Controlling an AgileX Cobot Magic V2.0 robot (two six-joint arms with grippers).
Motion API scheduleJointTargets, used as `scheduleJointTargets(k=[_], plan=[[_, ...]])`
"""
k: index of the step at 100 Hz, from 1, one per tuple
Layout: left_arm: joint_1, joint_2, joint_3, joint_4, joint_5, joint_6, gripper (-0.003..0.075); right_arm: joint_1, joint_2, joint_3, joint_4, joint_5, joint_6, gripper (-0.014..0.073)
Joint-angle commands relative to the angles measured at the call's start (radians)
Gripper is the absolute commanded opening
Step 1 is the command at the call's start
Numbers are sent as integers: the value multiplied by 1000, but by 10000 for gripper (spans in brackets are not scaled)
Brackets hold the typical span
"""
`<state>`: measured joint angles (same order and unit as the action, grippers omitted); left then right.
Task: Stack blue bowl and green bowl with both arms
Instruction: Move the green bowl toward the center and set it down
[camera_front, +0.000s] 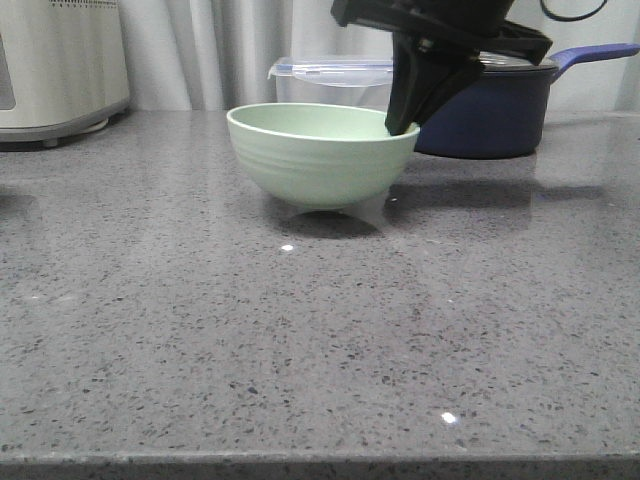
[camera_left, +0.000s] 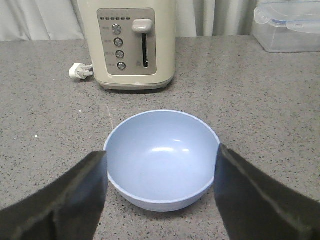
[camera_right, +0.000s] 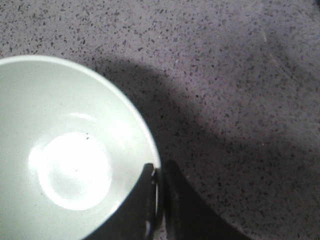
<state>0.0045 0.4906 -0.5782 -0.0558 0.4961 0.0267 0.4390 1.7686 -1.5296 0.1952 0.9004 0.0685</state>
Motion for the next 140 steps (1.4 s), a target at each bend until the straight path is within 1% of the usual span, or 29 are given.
scheduleJointTargets(k=[1, 5, 10, 20, 27, 33, 51, 66, 78, 85, 97, 109, 122, 140], plan=[[0, 9, -37, -7, -77, -5, 440, -1, -37, -39, 12, -30, -7, -74], [0, 9, -37, -7, -77, -5, 440, -1, -36, -39, 12, -28, -7, -64], [0, 9, -37, -7, -77, -5, 440, -1, -36, -39, 12, -27, -7, -29], [0, 9, -37, -7, -77, -5, 440, -1, -36, -39, 12, -27, -7, 92], [0, 9, -37, -7, -77, -5, 440, -1, -36, -39, 12, -28, -7, 155], [0, 9, -37, -7, -77, -5, 440, -1, -36, -39, 12, -32, -7, 173], [0, 9, -37, -7, -77, -5, 440, -1, -53, -39, 12, -36, -7, 172], [0, 9, -37, -7, -77, -5, 440, -1, -103, -22, 3, -54, -8, 172], [0, 9, -37, -7, -77, -5, 440, -1, -167, 44, 1, -94, -17, 153], [0, 9, -37, -7, -77, -5, 440, -1, -207, 100, 1, -126, -18, 101], [0, 9, -37, -7, -77, -5, 440, -1, -282, 194, 2, -162, -18, -17], [0, 9, -37, -7, -77, -5, 440, -1, -319, 271, 3, -179, -18, -84], [0, 9, -37, -7, -77, -5, 440, 3, -321, 332, 19, -214, -19, -80], [0, 9, -37, -7, -77, -5, 440, 41, -298, 371, 22, -258, -19, -80]])
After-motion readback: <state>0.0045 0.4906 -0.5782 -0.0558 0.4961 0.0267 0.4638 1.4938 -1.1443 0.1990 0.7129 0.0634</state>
